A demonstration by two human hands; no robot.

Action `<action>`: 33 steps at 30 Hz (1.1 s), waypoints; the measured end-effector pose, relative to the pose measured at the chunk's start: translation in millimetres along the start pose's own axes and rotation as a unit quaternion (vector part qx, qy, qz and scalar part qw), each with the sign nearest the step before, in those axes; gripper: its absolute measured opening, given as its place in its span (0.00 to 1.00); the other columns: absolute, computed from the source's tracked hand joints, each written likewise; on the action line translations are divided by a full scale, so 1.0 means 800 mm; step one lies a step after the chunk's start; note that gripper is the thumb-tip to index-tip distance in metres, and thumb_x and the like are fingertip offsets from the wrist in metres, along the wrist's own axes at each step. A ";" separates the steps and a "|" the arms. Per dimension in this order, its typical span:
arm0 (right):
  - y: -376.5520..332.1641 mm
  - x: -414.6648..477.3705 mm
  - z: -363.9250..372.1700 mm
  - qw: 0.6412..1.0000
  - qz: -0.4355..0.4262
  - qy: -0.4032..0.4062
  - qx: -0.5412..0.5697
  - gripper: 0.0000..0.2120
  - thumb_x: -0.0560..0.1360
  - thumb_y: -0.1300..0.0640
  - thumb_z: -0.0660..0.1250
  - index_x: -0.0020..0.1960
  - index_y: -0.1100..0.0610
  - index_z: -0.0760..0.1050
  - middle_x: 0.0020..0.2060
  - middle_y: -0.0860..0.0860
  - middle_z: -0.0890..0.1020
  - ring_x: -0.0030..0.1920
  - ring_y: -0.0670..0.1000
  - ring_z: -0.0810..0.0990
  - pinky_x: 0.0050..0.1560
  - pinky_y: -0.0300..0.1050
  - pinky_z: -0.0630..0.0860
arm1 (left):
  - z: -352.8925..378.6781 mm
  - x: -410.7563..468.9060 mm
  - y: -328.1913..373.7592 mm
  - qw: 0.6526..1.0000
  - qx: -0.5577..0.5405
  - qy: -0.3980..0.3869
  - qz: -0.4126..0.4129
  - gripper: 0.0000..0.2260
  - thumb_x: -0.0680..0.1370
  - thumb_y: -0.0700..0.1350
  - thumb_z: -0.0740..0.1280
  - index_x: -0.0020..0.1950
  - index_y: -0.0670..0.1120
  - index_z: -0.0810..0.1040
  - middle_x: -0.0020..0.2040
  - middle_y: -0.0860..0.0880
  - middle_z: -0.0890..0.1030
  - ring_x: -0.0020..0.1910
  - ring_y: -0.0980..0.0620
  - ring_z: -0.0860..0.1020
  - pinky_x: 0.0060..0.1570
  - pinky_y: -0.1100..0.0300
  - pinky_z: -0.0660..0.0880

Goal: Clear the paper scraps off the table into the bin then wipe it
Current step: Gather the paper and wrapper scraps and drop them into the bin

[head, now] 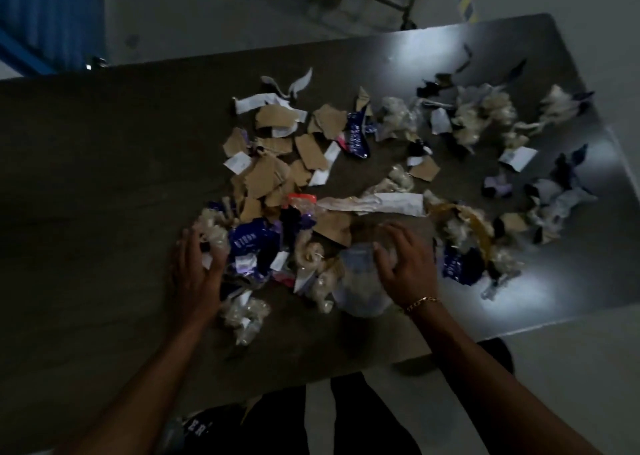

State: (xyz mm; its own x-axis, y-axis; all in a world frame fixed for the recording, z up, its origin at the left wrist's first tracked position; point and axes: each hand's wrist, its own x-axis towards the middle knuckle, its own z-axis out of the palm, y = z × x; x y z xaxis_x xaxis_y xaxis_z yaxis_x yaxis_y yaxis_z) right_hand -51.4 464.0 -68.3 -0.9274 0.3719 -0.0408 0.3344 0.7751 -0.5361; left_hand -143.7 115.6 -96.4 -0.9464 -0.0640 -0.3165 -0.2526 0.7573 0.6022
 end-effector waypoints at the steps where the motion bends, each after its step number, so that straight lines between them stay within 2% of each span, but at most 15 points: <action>1: 0.021 0.005 -0.016 0.999 0.016 0.047 -0.006 0.23 0.79 0.43 0.61 0.65 0.57 0.78 0.64 0.57 0.80 0.64 0.56 0.77 0.65 0.55 0.74 | 0.007 -0.010 -0.002 1.000 0.005 -0.004 -0.004 0.45 0.72 0.81 0.43 0.84 0.58 0.49 0.85 0.49 0.52 0.84 0.49 0.50 0.80 0.39 0.50; 4: 0.100 0.013 -0.058 0.978 0.136 0.151 -0.037 0.26 0.79 0.42 0.60 0.67 0.60 0.76 0.67 0.61 0.77 0.68 0.62 0.73 0.70 0.57 0.69 | 0.028 -0.037 -0.001 1.000 0.015 0.007 -0.002 0.46 0.72 0.81 0.44 0.84 0.57 0.47 0.85 0.46 0.52 0.84 0.47 0.50 0.80 0.38 0.49; 7: 0.159 0.008 -0.079 0.949 0.271 0.153 -0.059 0.35 0.77 0.35 0.55 0.73 0.57 0.71 0.75 0.60 0.70 0.75 0.62 0.67 0.75 0.59 0.63 | 0.053 -0.054 0.010 0.999 0.029 0.025 -0.015 0.49 0.71 0.82 0.44 0.85 0.54 0.46 0.85 0.44 0.51 0.84 0.45 0.49 0.81 0.39 0.47; 9: 0.171 0.008 -0.079 0.943 0.299 0.138 -0.049 0.37 0.76 0.33 0.54 0.75 0.56 0.69 0.77 0.59 0.67 0.76 0.61 0.65 0.76 0.59 0.60 | 0.069 -0.062 0.024 0.998 0.041 0.041 -0.013 0.49 0.72 0.81 0.44 0.85 0.52 0.44 0.85 0.44 0.50 0.84 0.46 0.48 0.81 0.42 0.45; 14: 0.131 0.014 -0.054 0.956 0.270 0.114 -0.033 0.31 0.77 0.34 0.56 0.72 0.53 0.71 0.68 0.61 0.74 0.68 0.63 0.72 0.67 0.59 0.68 | 0.097 -0.069 0.051 0.997 0.061 0.054 -0.004 0.47 0.75 0.78 0.44 0.85 0.48 0.45 0.85 0.44 0.50 0.84 0.49 0.45 0.81 0.46 0.42; 19: 0.059 0.010 -0.010 0.974 0.212 0.082 0.017 0.23 0.80 0.45 0.64 0.71 0.55 0.73 0.69 0.58 0.76 0.70 0.60 0.71 0.69 0.57 0.67 | 0.106 -0.066 0.054 0.994 0.086 0.068 -0.009 0.45 0.77 0.76 0.47 0.85 0.48 0.47 0.85 0.45 0.51 0.84 0.48 0.47 0.81 0.43 0.45; 21: 0.034 0.005 0.013 0.979 0.183 0.077 0.034 0.24 0.80 0.43 0.61 0.71 0.54 0.73 0.69 0.55 0.76 0.70 0.57 0.72 0.69 0.57 0.69 | 0.108 -0.065 0.054 0.992 0.095 0.077 -0.014 0.45 0.77 0.75 0.47 0.85 0.47 0.49 0.85 0.44 0.53 0.84 0.47 0.49 0.81 0.42 0.47; 23: 0.011 0.000 0.033 0.983 0.165 0.071 0.047 0.26 0.79 0.39 0.58 0.72 0.52 0.71 0.71 0.53 0.74 0.72 0.54 0.71 0.70 0.57 0.69 | 0.109 -0.064 0.054 0.991 0.102 0.081 -0.015 0.45 0.77 0.76 0.46 0.84 0.47 0.50 0.84 0.44 0.54 0.84 0.47 0.50 0.80 0.41 0.48; 28: -0.034 -0.015 0.057 0.979 0.154 0.042 0.125 0.33 0.79 0.37 0.57 0.79 0.52 0.62 0.78 0.51 0.65 0.77 0.51 0.64 0.74 0.57 0.68 | 0.111 -0.064 0.055 0.992 0.093 0.082 -0.017 0.46 0.75 0.77 0.46 0.84 0.47 0.51 0.84 0.43 0.54 0.84 0.45 0.50 0.80 0.40 0.48; 31: -0.028 -0.016 0.046 0.968 0.163 0.043 0.186 0.33 0.80 0.38 0.58 0.80 0.50 0.59 0.81 0.50 0.60 0.78 0.46 0.60 0.74 0.50 0.65 | 0.108 -0.062 0.052 0.995 0.064 0.080 -0.013 0.47 0.74 0.78 0.49 0.84 0.48 0.52 0.84 0.43 0.55 0.84 0.45 0.50 0.80 0.38 0.48; 33: -0.014 -0.014 0.029 0.955 0.179 0.057 0.230 0.31 0.81 0.39 0.59 0.80 0.50 0.60 0.80 0.50 0.61 0.78 0.47 0.60 0.76 0.53 0.64 | 0.107 -0.061 0.051 0.996 0.047 0.081 -0.009 0.47 0.74 0.78 0.50 0.83 0.48 0.53 0.84 0.43 0.56 0.84 0.45 0.51 0.79 0.37 0.49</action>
State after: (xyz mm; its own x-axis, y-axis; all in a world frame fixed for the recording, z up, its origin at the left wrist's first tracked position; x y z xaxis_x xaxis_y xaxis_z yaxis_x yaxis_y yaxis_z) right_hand -48.5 439.5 -81.2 -0.7340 0.6450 -0.2126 0.4937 0.2918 -0.8192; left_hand -90.2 205.1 -119.4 -0.9638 -0.1767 -0.1998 -0.2573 0.8125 0.5231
